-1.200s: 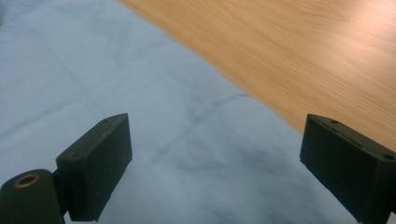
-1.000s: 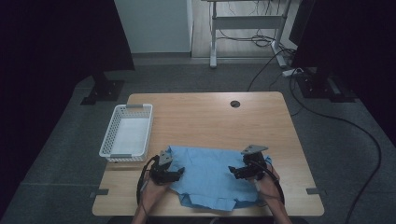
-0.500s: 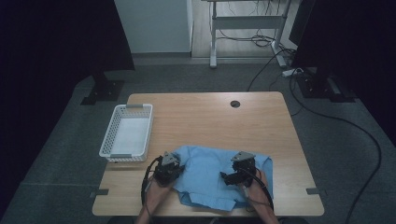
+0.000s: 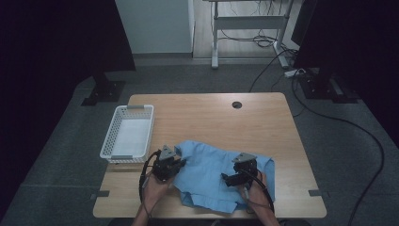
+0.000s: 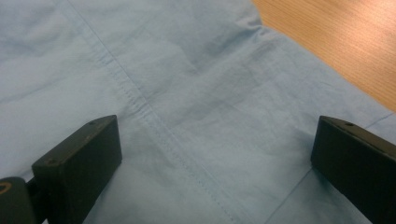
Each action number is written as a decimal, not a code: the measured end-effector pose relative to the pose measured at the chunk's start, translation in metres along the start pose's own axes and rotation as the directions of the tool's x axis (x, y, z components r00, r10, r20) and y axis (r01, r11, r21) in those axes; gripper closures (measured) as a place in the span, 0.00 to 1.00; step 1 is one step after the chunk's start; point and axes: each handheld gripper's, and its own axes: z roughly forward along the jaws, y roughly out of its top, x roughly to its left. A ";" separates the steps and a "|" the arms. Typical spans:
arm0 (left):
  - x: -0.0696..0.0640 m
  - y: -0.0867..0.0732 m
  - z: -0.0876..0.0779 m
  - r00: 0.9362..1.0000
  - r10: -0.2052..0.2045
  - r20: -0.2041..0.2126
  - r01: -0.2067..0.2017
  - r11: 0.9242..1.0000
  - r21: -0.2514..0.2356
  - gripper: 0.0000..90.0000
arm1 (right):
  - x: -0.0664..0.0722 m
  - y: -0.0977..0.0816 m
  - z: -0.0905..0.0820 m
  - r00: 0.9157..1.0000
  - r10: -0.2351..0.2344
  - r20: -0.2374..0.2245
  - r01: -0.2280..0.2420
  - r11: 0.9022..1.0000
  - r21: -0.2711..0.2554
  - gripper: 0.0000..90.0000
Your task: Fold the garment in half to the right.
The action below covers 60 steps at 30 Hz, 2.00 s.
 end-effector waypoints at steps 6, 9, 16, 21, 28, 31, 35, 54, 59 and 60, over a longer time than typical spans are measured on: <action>-0.015 0.028 -0.014 0.999 0.038 0.026 -0.036 0.998 -0.052 0.96 | 0.002 0.005 0.005 1.000 -0.003 0.000 0.003 1.000 0.000 0.02; -0.031 0.051 -0.019 0.996 0.072 0.055 -0.067 0.995 -0.078 0.96 | 0.004 0.009 0.010 1.000 -0.008 -0.007 0.008 1.000 0.001 0.02; -0.055 0.077 -0.008 0.988 0.115 0.107 -0.106 0.990 -0.091 0.96 | 0.012 0.023 0.024 0.999 -0.028 -0.029 0.028 1.000 0.001 0.02; -0.075 0.091 0.012 0.979 0.143 0.144 -0.130 0.987 -0.093 0.96 | 0.022 0.033 0.033 0.997 -0.050 -0.050 0.051 0.999 0.001 0.02; -0.073 0.087 0.012 0.982 0.137 0.130 -0.125 0.987 -0.098 0.96 | 0.023 0.037 0.036 0.993 -0.073 -0.088 0.074 0.997 0.005 0.03; -0.068 0.085 0.009 0.985 0.129 0.118 -0.118 0.988 -0.096 0.96 | 0.015 0.043 0.023 0.990 -0.055 -0.129 0.060 0.998 0.031 0.06; -0.064 0.080 0.010 0.986 0.124 0.109 -0.114 0.989 -0.095 0.96 | -0.002 0.038 -0.004 0.995 -0.065 -0.074 0.065 0.998 -0.004 0.06; -0.069 0.076 0.029 0.985 0.127 0.113 -0.119 0.990 -0.076 0.96 | -0.022 0.008 0.008 1.000 0.013 -0.012 -0.013 1.000 -0.022 0.07; -0.072 0.072 0.046 0.986 0.114 0.123 -0.110 0.993 -0.042 0.96 | -0.006 0.021 0.020 0.998 -0.024 -0.054 0.023 1.000 -0.017 0.06; -0.073 0.071 0.050 0.986 0.111 0.123 -0.107 0.994 -0.034 0.96 | -0.004 0.023 0.020 0.997 -0.027 -0.077 0.026 1.000 -0.010 0.06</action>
